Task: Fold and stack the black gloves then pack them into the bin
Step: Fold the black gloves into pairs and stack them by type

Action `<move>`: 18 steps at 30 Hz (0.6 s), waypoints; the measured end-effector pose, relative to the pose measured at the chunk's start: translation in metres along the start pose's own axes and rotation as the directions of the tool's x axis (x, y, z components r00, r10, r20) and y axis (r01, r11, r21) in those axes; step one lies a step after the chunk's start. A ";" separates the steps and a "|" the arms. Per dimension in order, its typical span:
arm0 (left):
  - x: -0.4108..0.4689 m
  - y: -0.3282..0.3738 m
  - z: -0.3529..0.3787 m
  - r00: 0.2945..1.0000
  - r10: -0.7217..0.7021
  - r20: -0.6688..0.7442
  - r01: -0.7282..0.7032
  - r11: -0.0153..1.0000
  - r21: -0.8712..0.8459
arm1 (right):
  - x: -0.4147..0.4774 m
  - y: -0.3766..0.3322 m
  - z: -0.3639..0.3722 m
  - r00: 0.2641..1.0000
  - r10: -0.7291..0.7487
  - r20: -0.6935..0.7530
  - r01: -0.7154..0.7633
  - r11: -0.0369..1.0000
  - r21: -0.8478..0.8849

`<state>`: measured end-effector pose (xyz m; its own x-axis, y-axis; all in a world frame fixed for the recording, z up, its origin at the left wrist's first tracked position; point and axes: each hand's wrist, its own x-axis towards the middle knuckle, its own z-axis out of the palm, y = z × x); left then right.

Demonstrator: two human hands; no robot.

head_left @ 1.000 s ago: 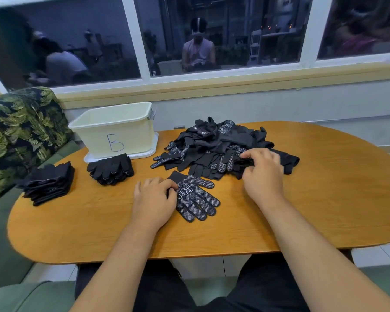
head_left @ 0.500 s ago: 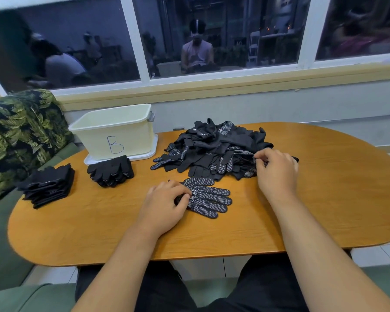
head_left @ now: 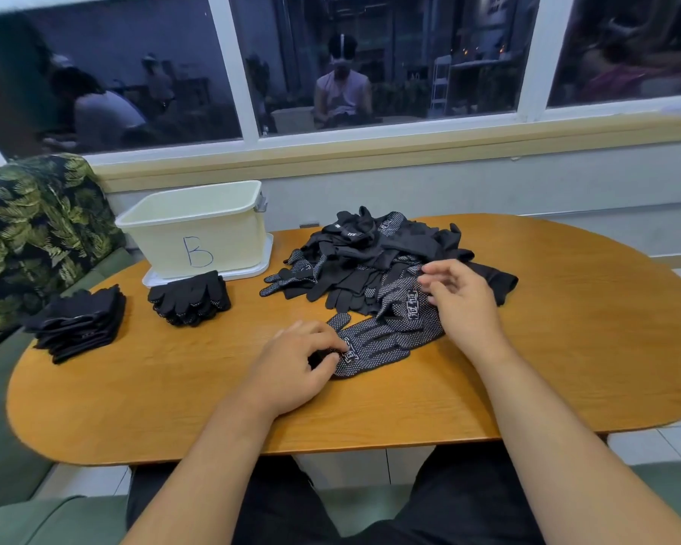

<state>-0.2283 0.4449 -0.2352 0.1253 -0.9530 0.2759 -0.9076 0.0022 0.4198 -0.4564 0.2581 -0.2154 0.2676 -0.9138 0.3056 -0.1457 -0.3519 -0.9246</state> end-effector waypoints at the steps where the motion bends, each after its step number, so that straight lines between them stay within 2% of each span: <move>1: -0.001 0.000 0.000 1.000 -0.003 0.003 0.003 1.000 -0.015 | 0.001 0.002 -0.002 0.999 -0.008 -0.038 0.004 0.995 -0.104; 4: -0.002 0.003 -0.002 1.000 0.020 0.017 -0.020 0.999 -0.035 | 0.003 0.012 -0.006 0.998 -0.018 -0.054 -0.004 0.921 -0.391; 8: -0.003 0.005 -0.002 0.998 0.067 0.008 -0.067 0.998 0.012 | 0.003 0.014 -0.005 0.994 0.109 0.019 -0.070 0.749 -0.659; 11: -0.002 0.010 0.000 0.993 0.120 0.018 -0.120 0.993 0.021 | 0.003 0.015 -0.005 0.995 0.099 -0.004 -0.077 0.753 -0.654; 13: 0.000 0.015 0.001 0.982 0.150 0.115 -0.156 0.987 0.046 | 0.004 0.018 -0.007 0.997 0.047 -0.062 -0.075 0.793 -0.605; 15: 0.001 0.017 0.002 0.968 0.133 0.212 -0.152 0.985 0.077 | 0.006 0.019 -0.007 0.996 0.038 -0.083 -0.078 0.820 -0.567; 18: 0.001 0.016 0.003 0.961 0.077 0.264 -0.111 0.987 0.115 | 0.005 0.018 -0.003 0.998 0.061 -0.017 -0.059 0.814 -0.578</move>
<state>-0.2437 0.4432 -0.2309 -0.0553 -0.9961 0.0689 -0.9560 0.0727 0.2842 -0.4611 0.2466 -0.2302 0.2423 -0.9368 0.2523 -0.6848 -0.3494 -0.6395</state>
